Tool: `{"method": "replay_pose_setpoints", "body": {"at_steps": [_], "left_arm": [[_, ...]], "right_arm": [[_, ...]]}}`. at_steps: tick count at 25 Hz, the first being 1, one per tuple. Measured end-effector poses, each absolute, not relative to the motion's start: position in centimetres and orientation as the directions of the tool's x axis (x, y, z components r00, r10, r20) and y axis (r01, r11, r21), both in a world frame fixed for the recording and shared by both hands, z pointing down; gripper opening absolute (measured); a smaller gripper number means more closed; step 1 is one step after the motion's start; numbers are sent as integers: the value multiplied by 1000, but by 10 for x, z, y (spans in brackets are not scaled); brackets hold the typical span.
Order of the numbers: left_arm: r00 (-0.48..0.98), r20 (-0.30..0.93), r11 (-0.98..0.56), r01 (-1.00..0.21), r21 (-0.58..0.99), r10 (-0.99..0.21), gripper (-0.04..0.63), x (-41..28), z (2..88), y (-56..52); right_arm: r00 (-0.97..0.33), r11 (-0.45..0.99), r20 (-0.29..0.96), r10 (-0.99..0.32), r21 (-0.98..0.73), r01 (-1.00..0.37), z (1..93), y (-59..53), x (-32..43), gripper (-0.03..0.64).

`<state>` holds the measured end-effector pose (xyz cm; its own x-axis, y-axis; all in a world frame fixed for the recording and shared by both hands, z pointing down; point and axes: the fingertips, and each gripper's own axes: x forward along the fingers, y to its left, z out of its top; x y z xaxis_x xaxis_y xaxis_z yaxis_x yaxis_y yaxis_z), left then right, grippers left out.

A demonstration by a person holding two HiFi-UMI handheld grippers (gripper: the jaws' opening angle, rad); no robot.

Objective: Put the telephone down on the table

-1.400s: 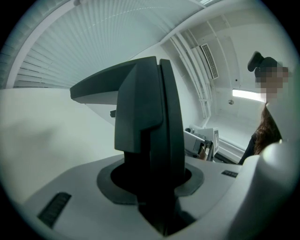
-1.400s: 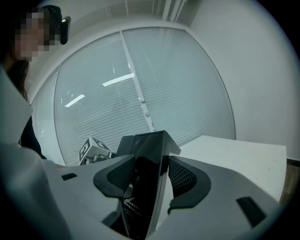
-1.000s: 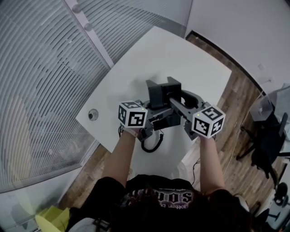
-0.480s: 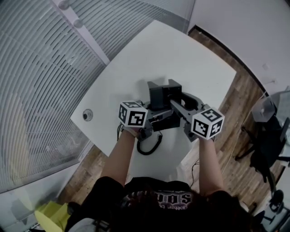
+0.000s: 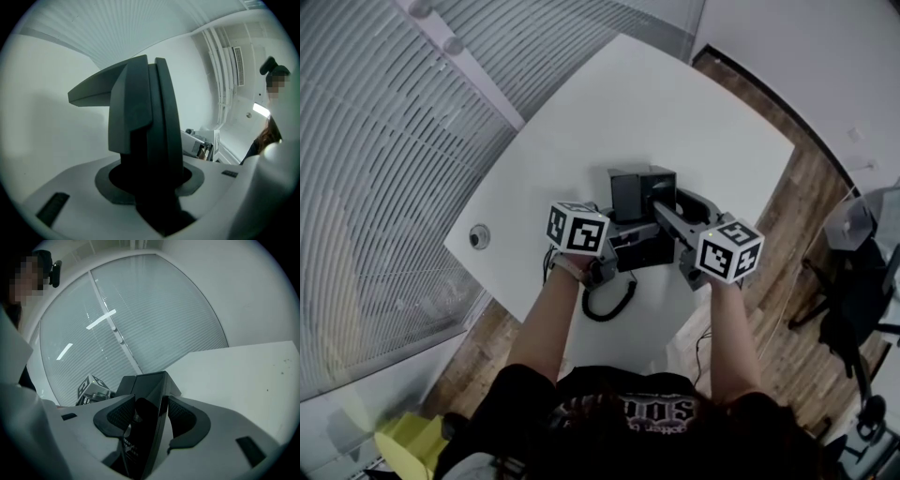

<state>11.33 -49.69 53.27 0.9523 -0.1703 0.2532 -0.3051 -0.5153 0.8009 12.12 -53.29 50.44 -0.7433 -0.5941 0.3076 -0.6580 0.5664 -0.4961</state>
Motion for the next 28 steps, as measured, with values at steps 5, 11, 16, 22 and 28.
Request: {"method": "replay_pose_setpoints", "body": {"at_steps": [5,11,16,22,28], "left_arm": [[951,272,-461,-310,832,-148,166,115,537,-495],[936,321,-397,-353,847,-147,186,110,544,-499],[924,353,-396,-381,835,-145,202,106,547,-497],[901,401,-379,-433,818,-164,241,92,552,-497],[869,461,-375,-493,785,-177,284,67,554,-492]], "right_arm": [[-742,556,315,-591,-507,-658,511,-536,121,224],[-735,559,335,-590,-486,-671,515,-540,119,224],[-731,558,340,-592,-483,-675,517,-538,120,224],[-716,548,359,-598,-469,-693,519,-535,124,224],[-703,539,361,-613,-460,-706,515,-531,126,224]]}}
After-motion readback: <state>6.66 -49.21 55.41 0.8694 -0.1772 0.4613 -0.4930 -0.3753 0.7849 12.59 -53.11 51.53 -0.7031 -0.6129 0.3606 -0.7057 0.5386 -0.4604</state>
